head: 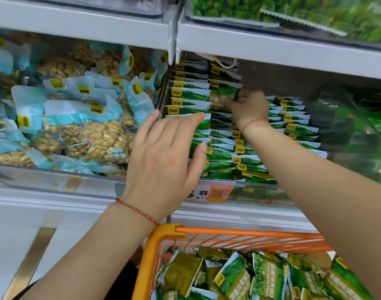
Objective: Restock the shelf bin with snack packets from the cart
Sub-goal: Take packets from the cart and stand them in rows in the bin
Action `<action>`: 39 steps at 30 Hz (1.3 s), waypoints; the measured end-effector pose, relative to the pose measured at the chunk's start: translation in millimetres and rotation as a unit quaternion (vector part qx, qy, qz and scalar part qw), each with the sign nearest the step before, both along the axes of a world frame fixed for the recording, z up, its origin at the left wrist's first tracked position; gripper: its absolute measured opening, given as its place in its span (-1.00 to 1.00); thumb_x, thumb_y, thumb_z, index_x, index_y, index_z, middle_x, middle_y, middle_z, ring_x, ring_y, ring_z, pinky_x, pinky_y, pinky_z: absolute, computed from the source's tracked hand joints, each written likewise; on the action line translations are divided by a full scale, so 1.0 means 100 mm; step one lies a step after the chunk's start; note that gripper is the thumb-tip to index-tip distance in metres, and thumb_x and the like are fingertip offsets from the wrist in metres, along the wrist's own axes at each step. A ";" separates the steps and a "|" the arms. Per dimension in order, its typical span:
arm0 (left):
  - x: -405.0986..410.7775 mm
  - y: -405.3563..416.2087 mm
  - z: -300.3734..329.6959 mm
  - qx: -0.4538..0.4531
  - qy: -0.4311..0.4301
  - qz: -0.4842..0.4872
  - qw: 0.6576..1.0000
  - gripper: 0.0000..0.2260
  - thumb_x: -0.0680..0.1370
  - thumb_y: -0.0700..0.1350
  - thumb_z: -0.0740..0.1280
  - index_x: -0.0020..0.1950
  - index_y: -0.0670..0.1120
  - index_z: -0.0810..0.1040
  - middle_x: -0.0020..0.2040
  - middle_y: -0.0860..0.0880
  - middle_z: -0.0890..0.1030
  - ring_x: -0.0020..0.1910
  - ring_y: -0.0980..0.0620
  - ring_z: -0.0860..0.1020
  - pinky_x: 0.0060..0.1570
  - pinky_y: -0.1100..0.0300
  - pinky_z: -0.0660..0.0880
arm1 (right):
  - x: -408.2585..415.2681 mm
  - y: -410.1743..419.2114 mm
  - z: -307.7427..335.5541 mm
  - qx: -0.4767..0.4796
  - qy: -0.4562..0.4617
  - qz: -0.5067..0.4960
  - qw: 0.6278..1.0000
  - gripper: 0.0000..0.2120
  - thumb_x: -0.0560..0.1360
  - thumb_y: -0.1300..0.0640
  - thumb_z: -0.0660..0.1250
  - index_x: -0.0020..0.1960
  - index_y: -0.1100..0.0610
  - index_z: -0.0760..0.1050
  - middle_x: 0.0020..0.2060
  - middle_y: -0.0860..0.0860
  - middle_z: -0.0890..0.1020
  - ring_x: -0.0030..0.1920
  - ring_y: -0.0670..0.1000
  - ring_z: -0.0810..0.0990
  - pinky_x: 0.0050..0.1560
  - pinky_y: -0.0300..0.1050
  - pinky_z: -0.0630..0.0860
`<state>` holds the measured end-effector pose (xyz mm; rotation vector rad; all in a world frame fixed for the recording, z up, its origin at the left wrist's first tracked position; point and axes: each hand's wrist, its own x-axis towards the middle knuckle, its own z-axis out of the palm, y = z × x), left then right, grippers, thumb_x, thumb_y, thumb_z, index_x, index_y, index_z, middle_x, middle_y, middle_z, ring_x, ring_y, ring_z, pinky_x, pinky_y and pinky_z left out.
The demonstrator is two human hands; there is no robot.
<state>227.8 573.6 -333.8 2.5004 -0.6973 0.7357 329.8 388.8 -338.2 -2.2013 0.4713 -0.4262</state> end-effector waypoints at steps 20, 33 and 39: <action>-0.06 0.09 -0.03 -0.017 0.016 -0.035 0.999 -0.71 0.60 -0.07 0.16 0.26 -0.13 0.49 0.11 -0.03 0.59 0.15 -0.02 0.49 0.45 0.08 0.12 | -0.23 -0.16 0.19 0.035 0.012 0.011 0.999 -0.73 0.49 0.08 0.36 0.16 0.14 0.56 0.08 0.05 0.64 0.10 0.04 0.58 0.12 -0.16 0.48; -1.28 -0.09 0.36 0.074 0.236 -0.208 0.946 -0.74 0.60 0.05 0.12 0.16 0.05 0.54 0.03 0.12 0.60 0.03 0.13 0.53 0.00 0.13 0.48 | -1.90 -0.44 0.66 -0.041 0.055 0.197 0.978 -0.89 0.53 0.23 0.28 -0.11 0.19 0.57 -0.39 -0.07 0.58 -0.55 -0.25 0.48 -0.47 -0.32 0.47; -1.44 -0.50 -0.04 0.412 0.403 -0.162 0.801 -0.63 0.63 0.06 0.15 0.40 -0.05 0.37 0.30 -0.10 0.49 0.24 -0.12 0.46 0.09 0.09 0.43 | -2.42 -0.49 0.78 -0.180 0.364 0.274 0.872 -0.82 0.50 0.17 0.31 -0.16 0.23 0.64 -0.35 0.00 0.66 -0.47 -0.08 0.56 -0.42 -0.26 0.49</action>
